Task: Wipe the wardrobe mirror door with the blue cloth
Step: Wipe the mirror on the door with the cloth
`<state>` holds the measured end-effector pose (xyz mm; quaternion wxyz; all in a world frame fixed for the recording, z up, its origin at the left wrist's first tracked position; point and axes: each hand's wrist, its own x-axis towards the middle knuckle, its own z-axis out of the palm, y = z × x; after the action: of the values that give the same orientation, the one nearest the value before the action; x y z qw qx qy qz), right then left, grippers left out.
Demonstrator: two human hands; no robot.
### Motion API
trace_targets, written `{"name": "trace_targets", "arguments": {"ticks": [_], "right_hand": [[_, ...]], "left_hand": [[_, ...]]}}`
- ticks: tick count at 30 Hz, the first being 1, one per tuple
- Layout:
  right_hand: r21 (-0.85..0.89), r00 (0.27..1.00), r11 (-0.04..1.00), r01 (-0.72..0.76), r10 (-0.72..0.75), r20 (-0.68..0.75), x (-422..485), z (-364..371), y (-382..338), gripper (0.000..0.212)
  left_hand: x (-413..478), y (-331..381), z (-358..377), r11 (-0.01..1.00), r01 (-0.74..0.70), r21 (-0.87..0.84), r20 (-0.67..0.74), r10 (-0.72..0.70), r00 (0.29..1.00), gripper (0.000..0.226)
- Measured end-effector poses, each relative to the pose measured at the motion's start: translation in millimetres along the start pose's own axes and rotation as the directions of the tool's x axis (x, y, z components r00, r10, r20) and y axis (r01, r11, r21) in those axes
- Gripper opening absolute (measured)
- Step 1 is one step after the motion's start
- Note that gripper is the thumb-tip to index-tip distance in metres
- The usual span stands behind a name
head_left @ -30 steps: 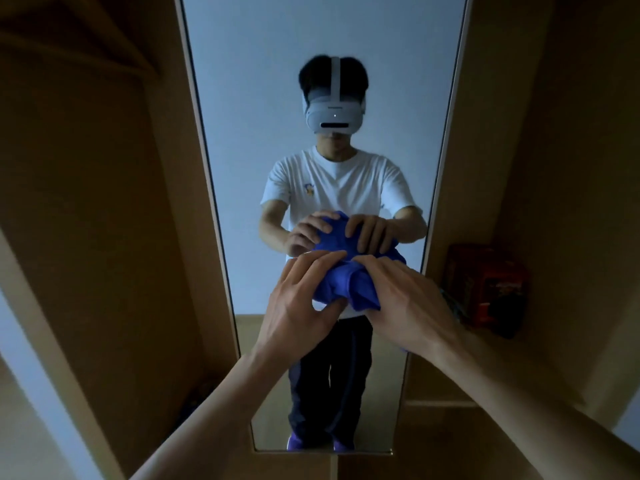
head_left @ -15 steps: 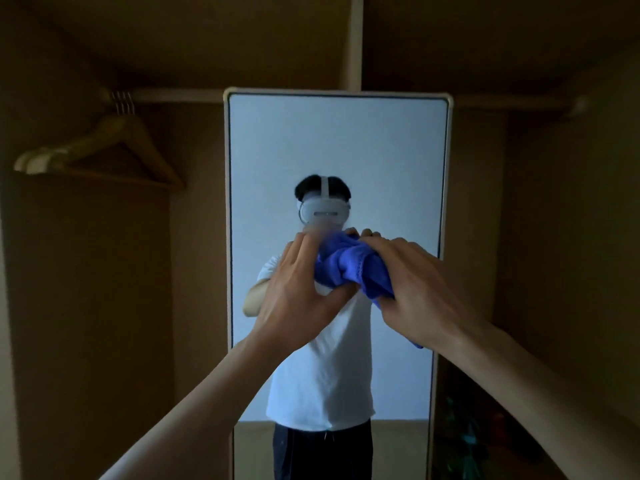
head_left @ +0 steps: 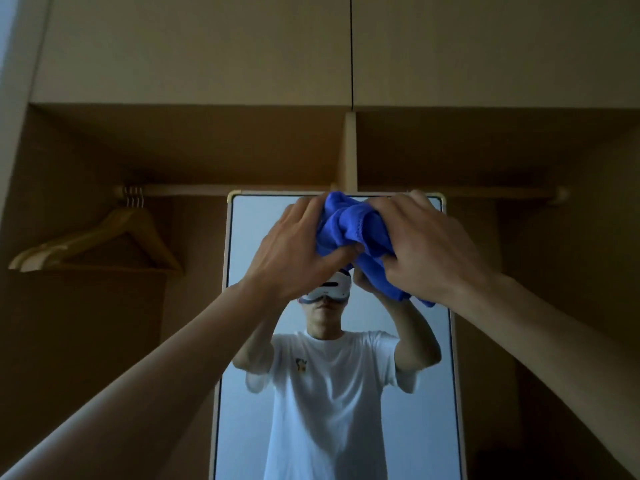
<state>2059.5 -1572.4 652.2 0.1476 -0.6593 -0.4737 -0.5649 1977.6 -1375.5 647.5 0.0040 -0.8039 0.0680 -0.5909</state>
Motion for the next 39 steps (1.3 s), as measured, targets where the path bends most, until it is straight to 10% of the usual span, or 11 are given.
{"name": "trace_targets", "arguments": {"ticks": [18,39], "right_hand": [[0.174,0.959,0.983,-0.058,0.006,0.285,58.3,7.0,49.0,0.029],[0.171,0.982,0.985,0.02,-0.051,0.18,49.9,-24.7,41.3,0.026]], "left_hand": [[52.2,-9.7,9.6,0.973,0.024,0.228,0.11,-0.05,0.993,0.095],[43.4,23.8,-15.2,0.971,0.091,0.219,0.04,-0.102,0.994,0.061]]}}
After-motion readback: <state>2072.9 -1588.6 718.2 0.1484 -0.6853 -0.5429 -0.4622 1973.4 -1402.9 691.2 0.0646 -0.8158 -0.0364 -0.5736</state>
